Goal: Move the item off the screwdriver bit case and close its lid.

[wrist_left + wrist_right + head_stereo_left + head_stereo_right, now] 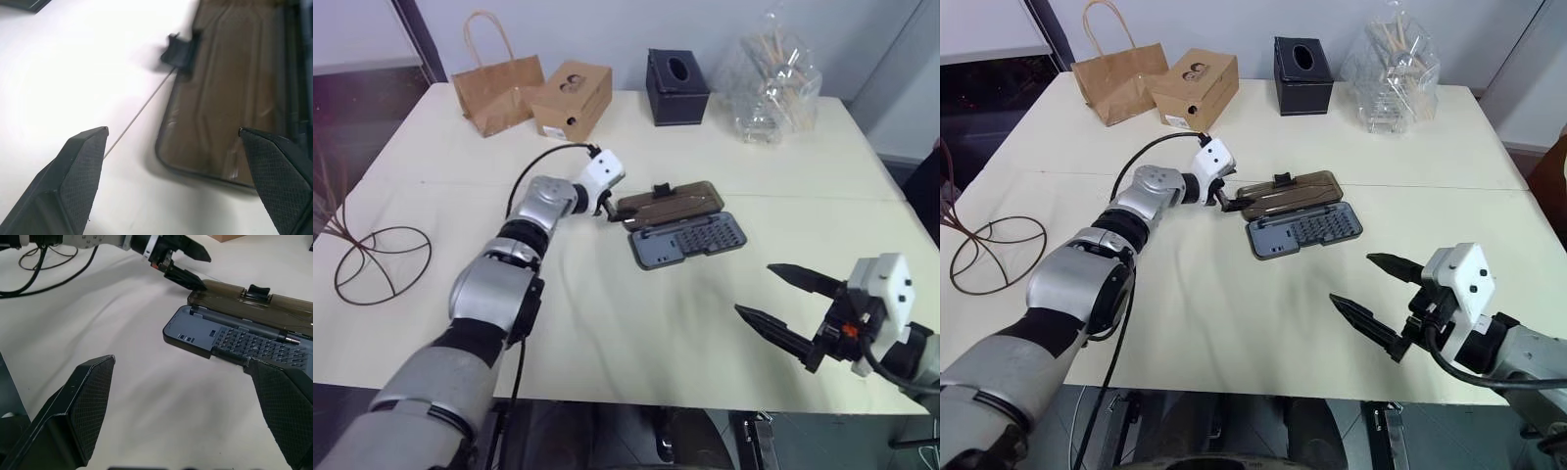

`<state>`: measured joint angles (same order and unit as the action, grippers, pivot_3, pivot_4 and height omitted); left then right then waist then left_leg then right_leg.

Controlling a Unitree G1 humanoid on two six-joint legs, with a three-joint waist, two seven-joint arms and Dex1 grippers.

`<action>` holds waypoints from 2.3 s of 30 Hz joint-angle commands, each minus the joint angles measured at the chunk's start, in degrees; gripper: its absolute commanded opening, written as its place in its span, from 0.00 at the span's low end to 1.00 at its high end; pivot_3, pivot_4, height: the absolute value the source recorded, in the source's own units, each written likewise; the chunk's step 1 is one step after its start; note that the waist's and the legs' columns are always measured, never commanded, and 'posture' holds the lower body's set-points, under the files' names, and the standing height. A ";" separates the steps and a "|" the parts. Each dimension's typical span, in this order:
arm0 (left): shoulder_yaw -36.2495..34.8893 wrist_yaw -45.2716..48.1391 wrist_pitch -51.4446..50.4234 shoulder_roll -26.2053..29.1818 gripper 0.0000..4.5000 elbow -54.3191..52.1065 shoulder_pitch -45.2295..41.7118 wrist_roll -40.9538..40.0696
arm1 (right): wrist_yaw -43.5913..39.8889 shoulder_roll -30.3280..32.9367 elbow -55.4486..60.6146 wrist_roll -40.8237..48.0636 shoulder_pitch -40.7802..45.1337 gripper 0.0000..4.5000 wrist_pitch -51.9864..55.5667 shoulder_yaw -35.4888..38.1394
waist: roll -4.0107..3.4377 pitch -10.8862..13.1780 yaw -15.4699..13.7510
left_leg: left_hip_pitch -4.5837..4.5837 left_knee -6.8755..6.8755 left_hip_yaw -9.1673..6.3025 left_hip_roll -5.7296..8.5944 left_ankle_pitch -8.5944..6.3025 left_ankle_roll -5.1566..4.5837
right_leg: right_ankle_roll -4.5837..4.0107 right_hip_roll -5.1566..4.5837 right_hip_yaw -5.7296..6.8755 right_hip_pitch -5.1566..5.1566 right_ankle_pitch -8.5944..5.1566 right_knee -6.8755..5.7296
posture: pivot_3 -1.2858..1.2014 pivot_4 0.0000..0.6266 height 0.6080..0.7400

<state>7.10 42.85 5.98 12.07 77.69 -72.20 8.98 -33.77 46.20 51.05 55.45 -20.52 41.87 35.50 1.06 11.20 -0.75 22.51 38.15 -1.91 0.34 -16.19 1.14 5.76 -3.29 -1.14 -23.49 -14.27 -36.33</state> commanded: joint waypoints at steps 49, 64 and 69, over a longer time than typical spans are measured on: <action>-5.91 1.38 -23.69 1.17 0.99 -1.94 -7.13 -0.74 | 8.36 -2.90 6.77 -0.55 -6.31 1.00 -6.61 -5.51 | 0.03 -0.03 0.08 | -0.09 0.11 0.01 0.01 0.00 0.00 | 0.01 0.02 -0.03 0.05 0.00 -0.20 | 0.52 0.24 0.98; -20.76 -31.05 -54.71 -9.35 0.99 -5.57 -10.38 -14.27 | 6.50 -2.33 4.29 -1.50 -2.83 1.00 -6.58 -7.83 | 0.05 -0.04 0.16 | -0.14 0.15 0.01 0.03 0.02 0.03 | 0.04 -0.02 -0.08 0.02 -0.02 -0.36 | 0.52 0.24 0.98; -21.86 -37.75 -56.54 -10.28 0.88 -4.95 -10.07 -15.27 | 6.87 -2.44 4.96 -1.42 -3.37 1.00 -6.79 -6.77 | 0.05 -0.05 0.19 | -0.19 0.15 0.04 0.04 0.04 0.07 | 0.04 -0.02 -0.11 0.03 -0.02 -0.43 | 0.52 0.24 0.98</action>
<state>-14.03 7.31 -48.80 1.92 72.39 -81.68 -5.54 -26.96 43.78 54.35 54.04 -23.76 36.21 27.35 1.11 11.15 -0.55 22.31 38.30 -1.87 0.38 -16.15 1.21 5.80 -3.32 -1.27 -23.47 -14.29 -36.77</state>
